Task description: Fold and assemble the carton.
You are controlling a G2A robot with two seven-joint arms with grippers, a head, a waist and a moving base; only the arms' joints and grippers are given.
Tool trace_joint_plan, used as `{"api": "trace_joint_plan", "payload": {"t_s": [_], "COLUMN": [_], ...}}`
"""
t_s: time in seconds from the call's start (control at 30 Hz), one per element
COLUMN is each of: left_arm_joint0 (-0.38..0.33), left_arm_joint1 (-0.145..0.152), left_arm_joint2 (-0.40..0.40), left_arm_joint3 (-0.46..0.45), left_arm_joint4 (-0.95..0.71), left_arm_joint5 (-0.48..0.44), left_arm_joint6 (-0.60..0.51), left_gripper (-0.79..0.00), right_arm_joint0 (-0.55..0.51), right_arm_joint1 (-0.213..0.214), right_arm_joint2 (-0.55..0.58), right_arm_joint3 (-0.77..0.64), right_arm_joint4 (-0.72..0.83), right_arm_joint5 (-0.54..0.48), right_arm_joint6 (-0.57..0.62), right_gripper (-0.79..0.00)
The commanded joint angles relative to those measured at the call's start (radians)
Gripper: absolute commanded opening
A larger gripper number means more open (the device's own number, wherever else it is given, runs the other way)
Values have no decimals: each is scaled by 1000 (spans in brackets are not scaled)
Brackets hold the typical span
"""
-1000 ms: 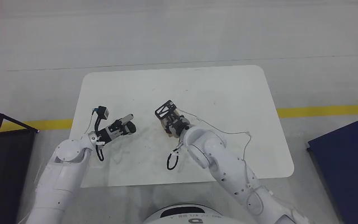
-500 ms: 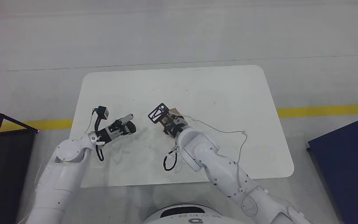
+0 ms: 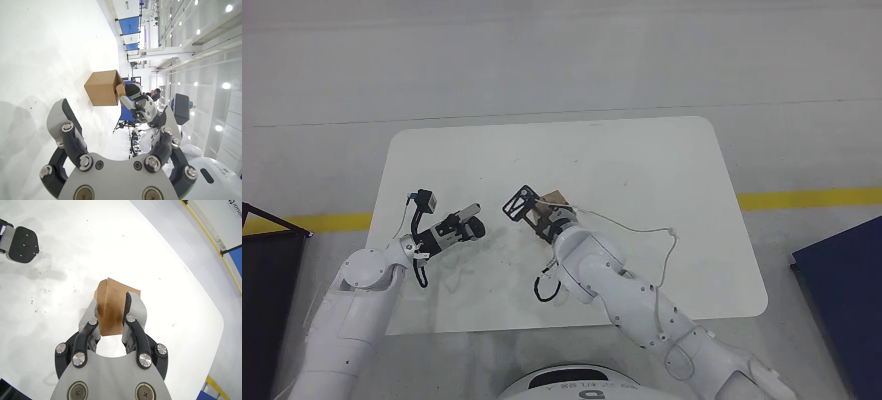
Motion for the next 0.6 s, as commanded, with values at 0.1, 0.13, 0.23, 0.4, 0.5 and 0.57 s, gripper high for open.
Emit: {"api": "trace_joint_plan", "payload": {"t_s": [0.1,0.13,0.23,0.4,0.5,0.57], "left_arm_joint0": [0,0,0,0,0,0], "left_arm_joint1": [0,0,0,0,0,0], "left_arm_joint2": [0,0,0,0,0,0], "left_arm_joint3": [0,0,0,0,0,0], "left_arm_joint4": [0,0,0,0,0,0], "left_arm_joint5": [0,0,0,0,0,0], "left_arm_joint6": [0,0,0,0,0,0], "left_gripper": [0,0,0,0,0,0], "right_arm_joint0": [3,2,-6,-15,-19,-31], "right_arm_joint1": [-4,-5,-4,-3,-3,-4], "right_arm_joint2": [11,17,39,71,87,107], "right_arm_joint3": [3,1,-1,4,4,-5], "right_arm_joint4": [3,5,30,79,99,172], "right_arm_joint5": [-9,-9,-18,-53,-64,-72], "right_arm_joint6": [-1,-3,-19,-55,-74,-125], "right_gripper": [-15,0,-92,-212,-234,-188]}}
